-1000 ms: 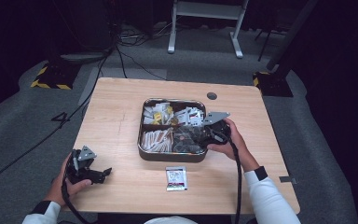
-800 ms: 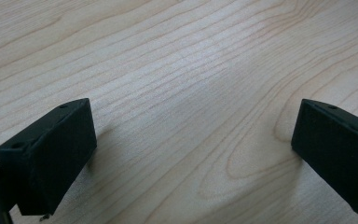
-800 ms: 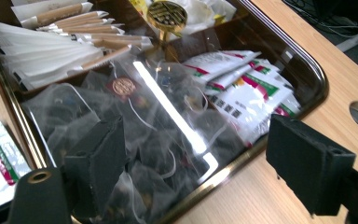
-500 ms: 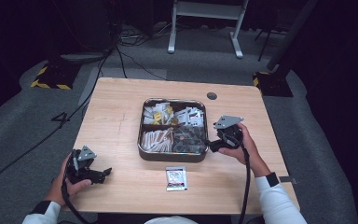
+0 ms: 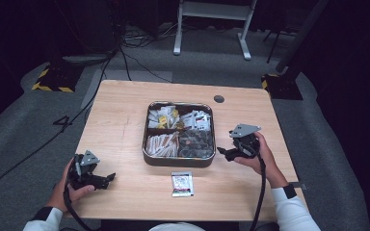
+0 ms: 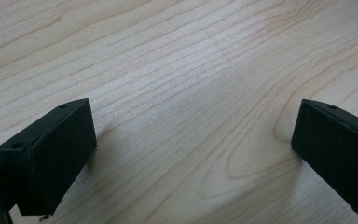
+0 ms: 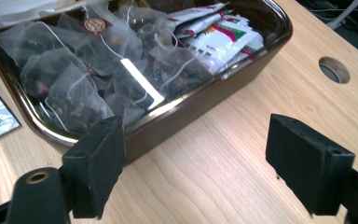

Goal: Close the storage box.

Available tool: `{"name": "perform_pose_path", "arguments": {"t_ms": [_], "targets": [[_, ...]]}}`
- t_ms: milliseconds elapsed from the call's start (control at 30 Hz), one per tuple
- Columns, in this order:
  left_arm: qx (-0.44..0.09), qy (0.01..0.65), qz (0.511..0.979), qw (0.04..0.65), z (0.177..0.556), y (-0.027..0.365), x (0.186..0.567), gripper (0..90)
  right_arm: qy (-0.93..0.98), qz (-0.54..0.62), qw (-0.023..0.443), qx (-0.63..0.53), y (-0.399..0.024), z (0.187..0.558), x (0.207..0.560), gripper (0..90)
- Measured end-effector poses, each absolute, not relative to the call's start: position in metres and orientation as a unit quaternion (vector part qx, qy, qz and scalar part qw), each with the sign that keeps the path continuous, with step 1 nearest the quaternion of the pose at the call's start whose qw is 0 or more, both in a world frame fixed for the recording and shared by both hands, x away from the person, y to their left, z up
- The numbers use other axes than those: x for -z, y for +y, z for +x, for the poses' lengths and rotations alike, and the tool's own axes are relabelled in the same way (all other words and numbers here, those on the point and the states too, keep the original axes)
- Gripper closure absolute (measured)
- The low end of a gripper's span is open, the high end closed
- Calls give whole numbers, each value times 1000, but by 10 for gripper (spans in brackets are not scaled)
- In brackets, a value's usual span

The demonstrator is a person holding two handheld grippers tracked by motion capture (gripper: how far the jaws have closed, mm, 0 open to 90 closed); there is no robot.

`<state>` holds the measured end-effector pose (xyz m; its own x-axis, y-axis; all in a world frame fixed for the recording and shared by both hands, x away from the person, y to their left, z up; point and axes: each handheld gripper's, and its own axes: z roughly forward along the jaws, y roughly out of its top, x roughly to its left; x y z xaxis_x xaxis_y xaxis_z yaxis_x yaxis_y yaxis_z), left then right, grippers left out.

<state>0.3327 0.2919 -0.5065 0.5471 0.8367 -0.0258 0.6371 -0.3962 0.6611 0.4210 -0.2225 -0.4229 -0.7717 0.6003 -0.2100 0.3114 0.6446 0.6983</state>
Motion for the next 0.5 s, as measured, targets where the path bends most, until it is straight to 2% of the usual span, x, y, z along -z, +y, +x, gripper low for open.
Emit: {"name": "perform_pose_path", "arguments": {"t_ms": [500], "targets": [[-158, 449, 821, 317, 333, 292, 507, 1, 878, 279, 224, -320, -252, 408, 434, 205]]}}
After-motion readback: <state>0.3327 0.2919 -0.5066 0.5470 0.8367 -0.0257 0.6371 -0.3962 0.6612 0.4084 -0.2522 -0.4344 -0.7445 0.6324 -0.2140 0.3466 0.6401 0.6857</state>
